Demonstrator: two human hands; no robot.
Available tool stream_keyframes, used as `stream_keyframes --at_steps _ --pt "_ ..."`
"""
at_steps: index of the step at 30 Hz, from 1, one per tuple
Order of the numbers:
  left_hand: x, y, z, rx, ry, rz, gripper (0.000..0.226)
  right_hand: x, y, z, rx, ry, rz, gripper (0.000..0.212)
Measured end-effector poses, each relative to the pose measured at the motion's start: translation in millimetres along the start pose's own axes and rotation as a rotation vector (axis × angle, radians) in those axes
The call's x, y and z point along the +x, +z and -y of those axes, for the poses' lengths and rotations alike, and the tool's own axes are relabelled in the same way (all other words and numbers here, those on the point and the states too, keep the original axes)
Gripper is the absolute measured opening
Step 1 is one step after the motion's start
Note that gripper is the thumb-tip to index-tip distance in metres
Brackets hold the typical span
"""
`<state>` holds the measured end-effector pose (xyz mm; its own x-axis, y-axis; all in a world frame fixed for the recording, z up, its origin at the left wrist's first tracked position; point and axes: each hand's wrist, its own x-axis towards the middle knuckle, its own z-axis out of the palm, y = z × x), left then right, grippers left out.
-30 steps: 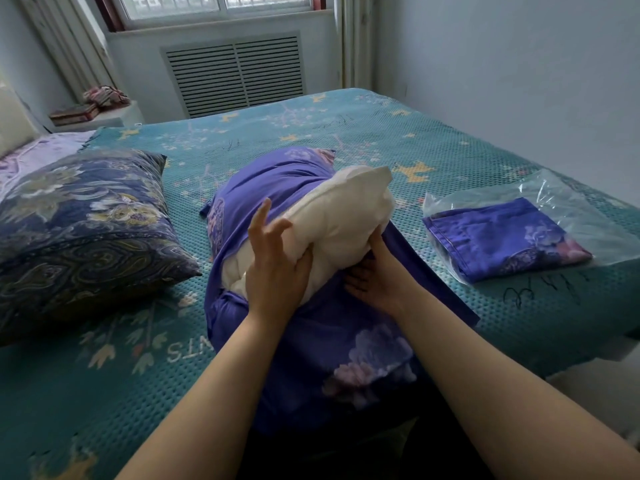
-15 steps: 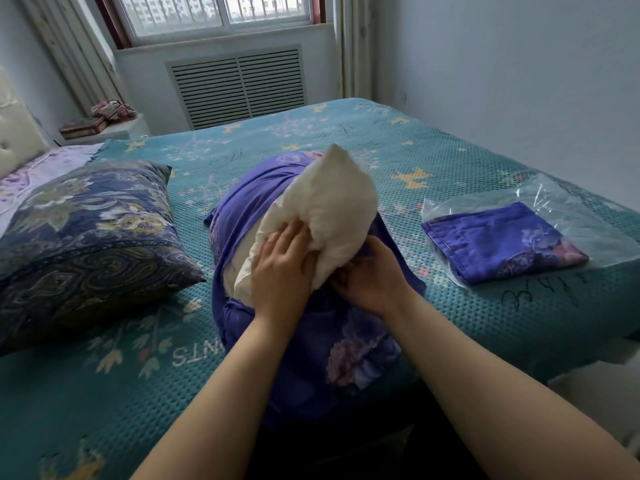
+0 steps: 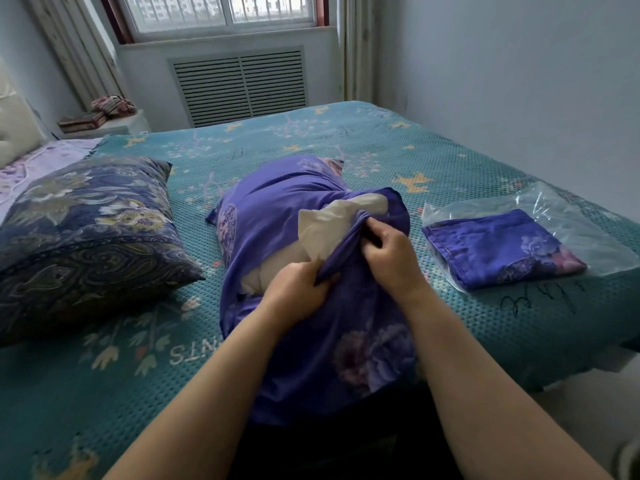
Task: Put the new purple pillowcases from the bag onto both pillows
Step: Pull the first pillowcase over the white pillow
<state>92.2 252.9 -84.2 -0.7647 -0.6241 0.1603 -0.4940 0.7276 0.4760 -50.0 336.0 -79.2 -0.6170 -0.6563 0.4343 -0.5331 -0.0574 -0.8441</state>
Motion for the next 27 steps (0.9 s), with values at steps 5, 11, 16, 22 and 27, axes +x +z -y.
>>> stream_keyframes --at_steps 5,11,16,22,27 --pt "-7 -2 5 -0.049 0.168 -0.4 0.014 -3 0 2 -0.397 -0.259 -0.187 0.046" --pt "0 -14 11 -0.131 0.272 -0.319 0.038 -2 13 12 -0.602 -0.421 0.269 0.064" --pt "8 -16 10 0.087 0.07 -0.515 0.015 12 3 36 -0.673 -0.228 0.497 0.02" --pt "13 -17 23 0.3 -0.192 -0.354 0.022 46 -35 46 -0.765 0.12 0.861 0.057" --pt "6 -31 40 0.137 -0.277 0.063 0.027 27 -31 21 -0.97 -0.022 0.512 0.04"
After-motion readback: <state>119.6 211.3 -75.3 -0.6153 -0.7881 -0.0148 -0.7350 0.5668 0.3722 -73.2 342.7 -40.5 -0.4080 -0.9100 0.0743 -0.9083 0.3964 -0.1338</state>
